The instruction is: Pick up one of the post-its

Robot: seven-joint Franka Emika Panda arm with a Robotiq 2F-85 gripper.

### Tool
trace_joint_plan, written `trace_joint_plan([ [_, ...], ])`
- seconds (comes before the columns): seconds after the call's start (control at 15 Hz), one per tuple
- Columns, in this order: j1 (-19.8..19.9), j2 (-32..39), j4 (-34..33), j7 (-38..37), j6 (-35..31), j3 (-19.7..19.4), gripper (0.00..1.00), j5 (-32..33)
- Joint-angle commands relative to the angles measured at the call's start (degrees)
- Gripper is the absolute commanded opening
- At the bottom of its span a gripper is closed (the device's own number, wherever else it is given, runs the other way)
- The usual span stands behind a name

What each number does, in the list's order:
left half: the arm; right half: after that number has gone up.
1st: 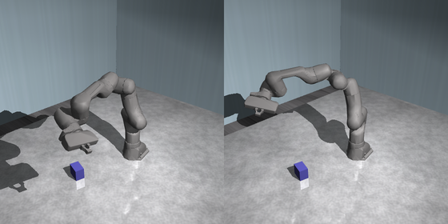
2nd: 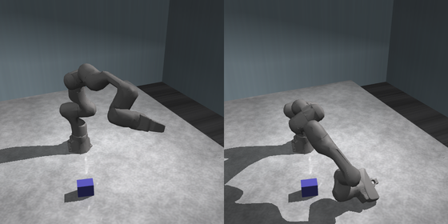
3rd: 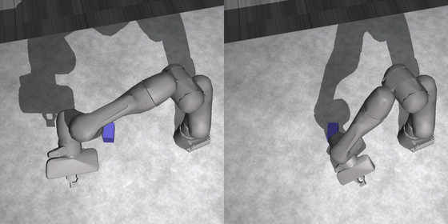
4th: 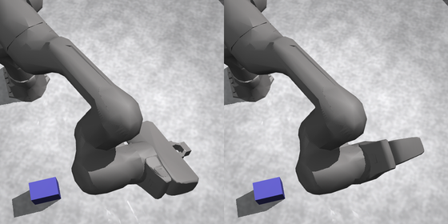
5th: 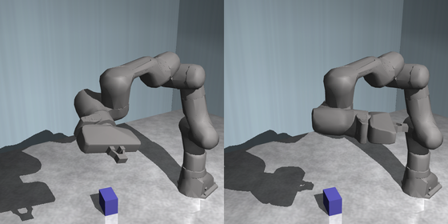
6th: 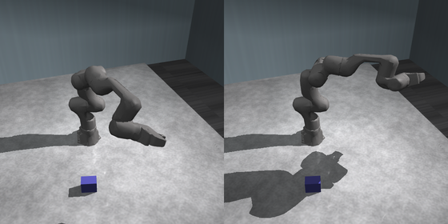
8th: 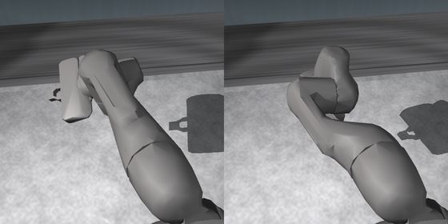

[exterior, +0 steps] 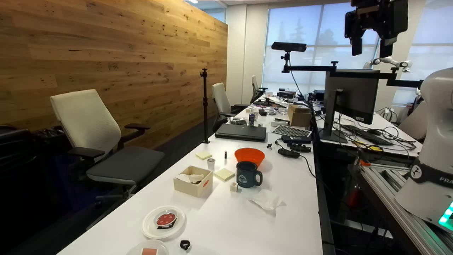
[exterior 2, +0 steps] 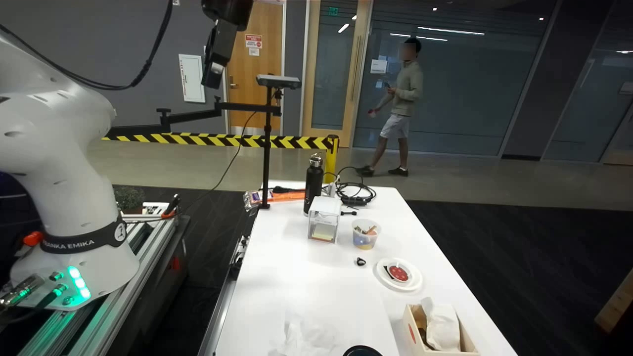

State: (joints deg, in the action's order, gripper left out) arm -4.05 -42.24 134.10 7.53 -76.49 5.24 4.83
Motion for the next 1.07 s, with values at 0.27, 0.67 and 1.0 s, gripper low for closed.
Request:
trace_joint_plan([
  [0.27,-1.19,0.14,-0.13,-0.64,0.16,-0.79,1.0,0.37],
  [0.67,-1.19,0.14,-0.13,-0.64,0.16,-0.79,1.0,0.37],
  [1.0,-0.52,5.29,-2.63,-15.62,-7.74,3.33,1.0,-14.15],
])
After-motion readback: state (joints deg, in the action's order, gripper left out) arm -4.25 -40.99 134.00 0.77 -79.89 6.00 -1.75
